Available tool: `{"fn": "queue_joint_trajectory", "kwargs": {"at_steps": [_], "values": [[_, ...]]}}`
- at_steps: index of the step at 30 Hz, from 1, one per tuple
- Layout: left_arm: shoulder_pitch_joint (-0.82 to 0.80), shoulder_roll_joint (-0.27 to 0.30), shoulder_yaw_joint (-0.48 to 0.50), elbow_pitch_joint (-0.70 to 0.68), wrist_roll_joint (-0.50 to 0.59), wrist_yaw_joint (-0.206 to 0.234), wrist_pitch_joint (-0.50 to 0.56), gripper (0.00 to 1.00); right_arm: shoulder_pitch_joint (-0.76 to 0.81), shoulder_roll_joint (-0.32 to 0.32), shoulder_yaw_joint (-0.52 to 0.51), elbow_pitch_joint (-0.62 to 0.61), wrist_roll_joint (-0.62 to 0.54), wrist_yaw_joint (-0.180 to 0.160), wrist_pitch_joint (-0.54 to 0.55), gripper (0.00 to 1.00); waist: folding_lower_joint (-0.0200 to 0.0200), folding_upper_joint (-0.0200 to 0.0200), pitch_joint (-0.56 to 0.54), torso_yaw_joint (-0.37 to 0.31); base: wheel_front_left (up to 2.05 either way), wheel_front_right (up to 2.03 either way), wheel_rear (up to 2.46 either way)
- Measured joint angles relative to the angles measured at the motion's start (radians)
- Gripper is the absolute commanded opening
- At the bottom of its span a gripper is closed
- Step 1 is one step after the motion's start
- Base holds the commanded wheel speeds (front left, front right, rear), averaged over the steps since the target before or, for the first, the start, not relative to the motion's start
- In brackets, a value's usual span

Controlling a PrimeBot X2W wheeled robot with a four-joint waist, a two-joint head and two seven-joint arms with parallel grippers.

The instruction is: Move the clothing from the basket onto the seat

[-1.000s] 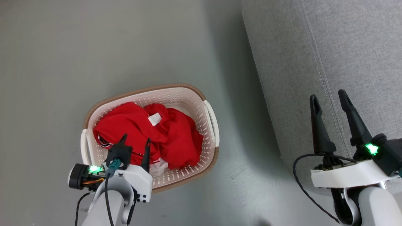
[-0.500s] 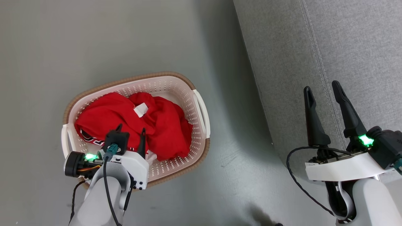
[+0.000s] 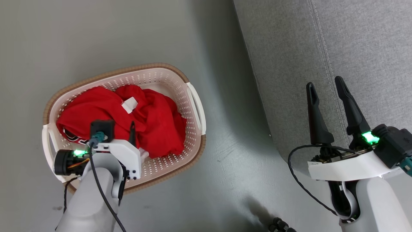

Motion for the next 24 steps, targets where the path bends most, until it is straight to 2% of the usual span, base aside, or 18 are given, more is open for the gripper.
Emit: {"fn": "queue_joint_trajectory", "kwargs": {"at_steps": [24], "values": [[-0.114, 0.027, 0.097, 0.084, -0.066, 0.082, 0.045, 1.0, -0.08, 0.0, 0.051, 0.062, 0.033, 0.0, -0.039, 1.0, 0.0, 0.0, 0.096, -0.061, 0.0, 0.0, 0.0]]}}
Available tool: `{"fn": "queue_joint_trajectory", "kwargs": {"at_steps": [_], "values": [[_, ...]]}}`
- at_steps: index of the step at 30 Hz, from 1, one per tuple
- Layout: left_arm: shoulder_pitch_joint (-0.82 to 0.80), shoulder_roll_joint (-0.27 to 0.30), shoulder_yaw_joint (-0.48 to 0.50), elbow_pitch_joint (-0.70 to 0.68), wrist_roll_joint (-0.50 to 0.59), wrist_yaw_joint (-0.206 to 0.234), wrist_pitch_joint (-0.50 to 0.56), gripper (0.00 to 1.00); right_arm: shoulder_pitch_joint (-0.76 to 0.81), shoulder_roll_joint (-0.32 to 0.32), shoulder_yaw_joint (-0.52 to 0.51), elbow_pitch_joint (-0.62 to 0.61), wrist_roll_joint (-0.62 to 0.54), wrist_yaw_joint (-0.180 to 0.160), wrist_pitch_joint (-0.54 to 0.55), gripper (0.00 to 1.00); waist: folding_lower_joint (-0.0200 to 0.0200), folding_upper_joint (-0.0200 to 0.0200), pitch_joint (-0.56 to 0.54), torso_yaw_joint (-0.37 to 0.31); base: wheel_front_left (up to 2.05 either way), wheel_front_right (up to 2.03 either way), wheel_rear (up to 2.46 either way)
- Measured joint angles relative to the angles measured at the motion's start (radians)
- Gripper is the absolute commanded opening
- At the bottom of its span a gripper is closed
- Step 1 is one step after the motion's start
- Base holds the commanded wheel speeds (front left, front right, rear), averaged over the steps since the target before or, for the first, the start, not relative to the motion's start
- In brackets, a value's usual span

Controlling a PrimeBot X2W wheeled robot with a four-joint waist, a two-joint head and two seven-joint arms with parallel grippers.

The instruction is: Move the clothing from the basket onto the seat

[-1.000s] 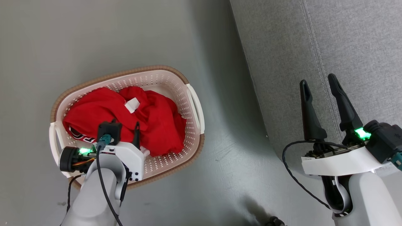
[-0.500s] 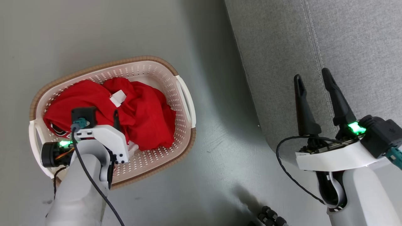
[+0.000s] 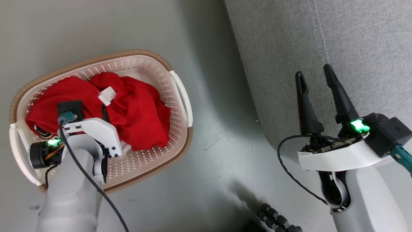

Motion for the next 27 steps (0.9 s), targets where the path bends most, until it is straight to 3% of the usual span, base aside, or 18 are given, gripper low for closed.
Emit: {"fn": "queue_joint_trajectory", "kwargs": {"at_steps": [14, 27], "values": [[-0.039, 0.017, 0.034, 0.035, -0.026, 0.041, 0.0, 1.0, -0.041, 0.0, 0.023, 0.032, 0.015, 0.0, -0.017, 1.0, 0.0, 0.0, 0.035, -0.024, 0.0, 0.0, 0.0], [-0.078, 0.004, 0.053, 0.053, -0.054, 0.038, -0.004, 1.0, -0.057, 0.0, 0.044, 0.063, 0.025, 0.0, -0.027, 1.0, 0.0, 0.0, 0.052, -0.039, 0.0, 0.0, 0.0]]}}
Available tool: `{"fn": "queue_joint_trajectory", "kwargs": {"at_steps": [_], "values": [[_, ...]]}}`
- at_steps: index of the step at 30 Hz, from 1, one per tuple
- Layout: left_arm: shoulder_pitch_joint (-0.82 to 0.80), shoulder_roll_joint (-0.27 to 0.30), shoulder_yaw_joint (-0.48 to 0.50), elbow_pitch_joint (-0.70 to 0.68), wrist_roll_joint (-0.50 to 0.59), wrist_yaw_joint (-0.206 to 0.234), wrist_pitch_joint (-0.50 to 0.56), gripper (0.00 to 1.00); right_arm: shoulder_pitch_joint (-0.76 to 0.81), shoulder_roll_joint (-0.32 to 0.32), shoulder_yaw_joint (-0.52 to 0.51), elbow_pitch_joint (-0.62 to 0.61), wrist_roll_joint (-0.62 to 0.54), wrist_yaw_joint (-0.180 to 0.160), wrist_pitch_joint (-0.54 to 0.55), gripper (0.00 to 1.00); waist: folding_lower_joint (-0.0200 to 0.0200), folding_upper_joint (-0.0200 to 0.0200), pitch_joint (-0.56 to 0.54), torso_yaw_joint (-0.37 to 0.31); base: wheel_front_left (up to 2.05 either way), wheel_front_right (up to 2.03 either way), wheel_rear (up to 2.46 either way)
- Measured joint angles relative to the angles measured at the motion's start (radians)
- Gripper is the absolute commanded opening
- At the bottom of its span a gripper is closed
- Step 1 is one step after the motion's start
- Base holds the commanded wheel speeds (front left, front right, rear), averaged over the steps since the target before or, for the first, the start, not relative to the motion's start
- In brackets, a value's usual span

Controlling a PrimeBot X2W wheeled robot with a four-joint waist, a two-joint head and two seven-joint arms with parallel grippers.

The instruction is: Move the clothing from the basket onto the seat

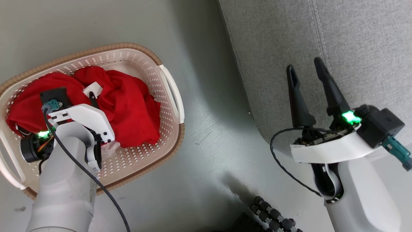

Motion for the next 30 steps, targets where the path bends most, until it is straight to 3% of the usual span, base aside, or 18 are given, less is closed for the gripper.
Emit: {"fn": "queue_joint_trajectory", "kwargs": {"at_steps": [1, 2, 3, 4, 6, 7, 24, 30], "values": [[0.0, 0.0, 0.0, 0.002, 0.0, 0.0, -0.007, 1.0, -0.006, 0.0, 0.0, 0.0, 0.0, 0.0, 0.0, 1.0, 0.0, 0.0, 0.001, -0.001, 0.0, 0.0, 0.0], [-0.001, 0.001, 0.0, 0.002, 0.0, 0.0, -0.007, 0.93, -0.007, 0.0, 0.0, 0.0, 0.0, 0.0, 0.0, 1.0, 0.0, 0.0, 0.002, -0.002, 0.0, 0.0, 0.0], [-0.003, 0.002, 0.0, 0.003, 0.0, 0.0, -0.008, 0.63, -0.007, 0.0, 0.001, 0.001, 0.0, 0.0, 0.0, 1.0, 0.0, 0.0, 0.004, -0.003, 0.0, 0.0, 0.0], [-0.007, 0.004, 0.0, 0.004, 0.0, 0.0, -0.015, 0.41, -0.006, 0.0, 0.001, 0.003, 0.0, 0.0, 0.0, 1.0, 0.0, 0.0, 0.005, -0.004, 0.0, 0.0, 0.0], [-0.017, 0.008, -0.001, 0.005, 0.0, 0.0, -0.021, 0.05, -0.006, 0.0, 0.001, 0.005, 0.004, 0.0, -0.001, 1.0, 0.0, 0.0, 0.007, -0.005, 0.0, 0.0, 0.0], [-0.019, 0.01, -0.002, 0.005, 0.0, 0.0, -0.027, 0.0, -0.007, 0.0, 0.001, 0.006, 0.007, 0.0, -0.003, 1.0, 0.0, 0.0, 0.007, -0.006, 0.0, 0.0, 0.0], [-0.019, 0.013, -0.058, 0.004, 0.04, -0.027, -0.092, 0.0, -0.028, 0.0, 0.002, 0.036, 0.01, 0.0, -0.009, 1.0, 0.0, 0.0, -0.011, 0.01, 0.0, 0.0, 0.0], [-0.016, -0.01, -0.095, -0.03, 0.072, -0.043, -0.111, 0.0, -0.047, 0.0, 0.0, 0.046, 0.01, 0.0, -0.01, 1.0, 0.0, 0.0, -0.033, 0.027, 0.0, 0.0, 0.0]]}}
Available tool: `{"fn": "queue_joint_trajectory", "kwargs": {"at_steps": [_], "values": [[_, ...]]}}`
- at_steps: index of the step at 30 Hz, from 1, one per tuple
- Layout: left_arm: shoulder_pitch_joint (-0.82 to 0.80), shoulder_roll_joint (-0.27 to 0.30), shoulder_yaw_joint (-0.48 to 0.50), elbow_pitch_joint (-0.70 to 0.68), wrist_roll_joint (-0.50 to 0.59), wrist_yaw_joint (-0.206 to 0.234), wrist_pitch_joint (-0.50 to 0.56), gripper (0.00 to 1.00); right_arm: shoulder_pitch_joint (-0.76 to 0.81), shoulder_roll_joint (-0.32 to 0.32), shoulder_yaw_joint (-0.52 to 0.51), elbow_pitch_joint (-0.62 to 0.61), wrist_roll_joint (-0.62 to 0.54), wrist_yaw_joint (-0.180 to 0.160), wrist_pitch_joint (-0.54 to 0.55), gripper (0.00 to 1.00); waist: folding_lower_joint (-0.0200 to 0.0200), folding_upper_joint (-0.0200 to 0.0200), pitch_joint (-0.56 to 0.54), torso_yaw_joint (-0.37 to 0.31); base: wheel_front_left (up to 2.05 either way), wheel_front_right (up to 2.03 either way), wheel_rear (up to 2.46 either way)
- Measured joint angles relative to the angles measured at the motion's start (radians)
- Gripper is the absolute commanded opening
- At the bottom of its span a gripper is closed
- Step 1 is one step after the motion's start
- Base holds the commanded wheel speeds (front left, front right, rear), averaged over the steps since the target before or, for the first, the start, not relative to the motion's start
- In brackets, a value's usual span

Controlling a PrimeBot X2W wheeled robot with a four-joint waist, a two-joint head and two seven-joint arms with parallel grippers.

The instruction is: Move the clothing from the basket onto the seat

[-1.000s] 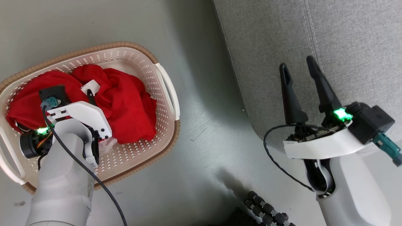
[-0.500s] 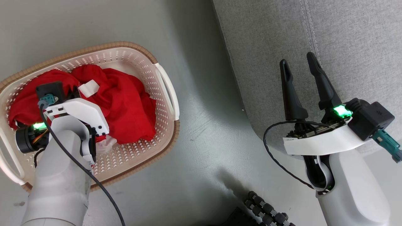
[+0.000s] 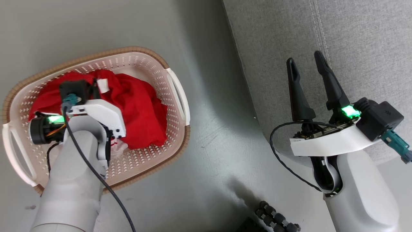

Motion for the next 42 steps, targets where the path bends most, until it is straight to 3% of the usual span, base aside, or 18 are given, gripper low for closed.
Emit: {"fn": "queue_joint_trajectory", "kwargs": {"at_steps": [17, 28, 42], "values": [[0.073, -0.002, -0.031, -0.088, 0.019, -0.019, -0.01, 0.0, 0.0, -0.001, -0.007, 0.015, -0.029, 0.0, 0.0, 1.0, 0.0, 0.0, -0.072, 0.051, 0.0, 0.0, 0.0], [0.106, 0.001, -0.027, -0.337, 0.027, -0.036, -0.01, 0.0, -0.001, -0.004, -0.019, 0.016, -0.06, 0.0, 0.0, 1.0, 0.0, 0.0, -0.135, 0.099, 0.0, 0.0, 0.0], [0.237, 0.001, -0.005, -0.553, 0.027, -0.035, -0.01, 0.0, -0.005, -0.035, -0.04, 0.024, -0.091, 0.0, 0.0, 1.0, 0.0, 0.0, -0.235, 0.165, 0.0, 0.0, 0.0]]}}
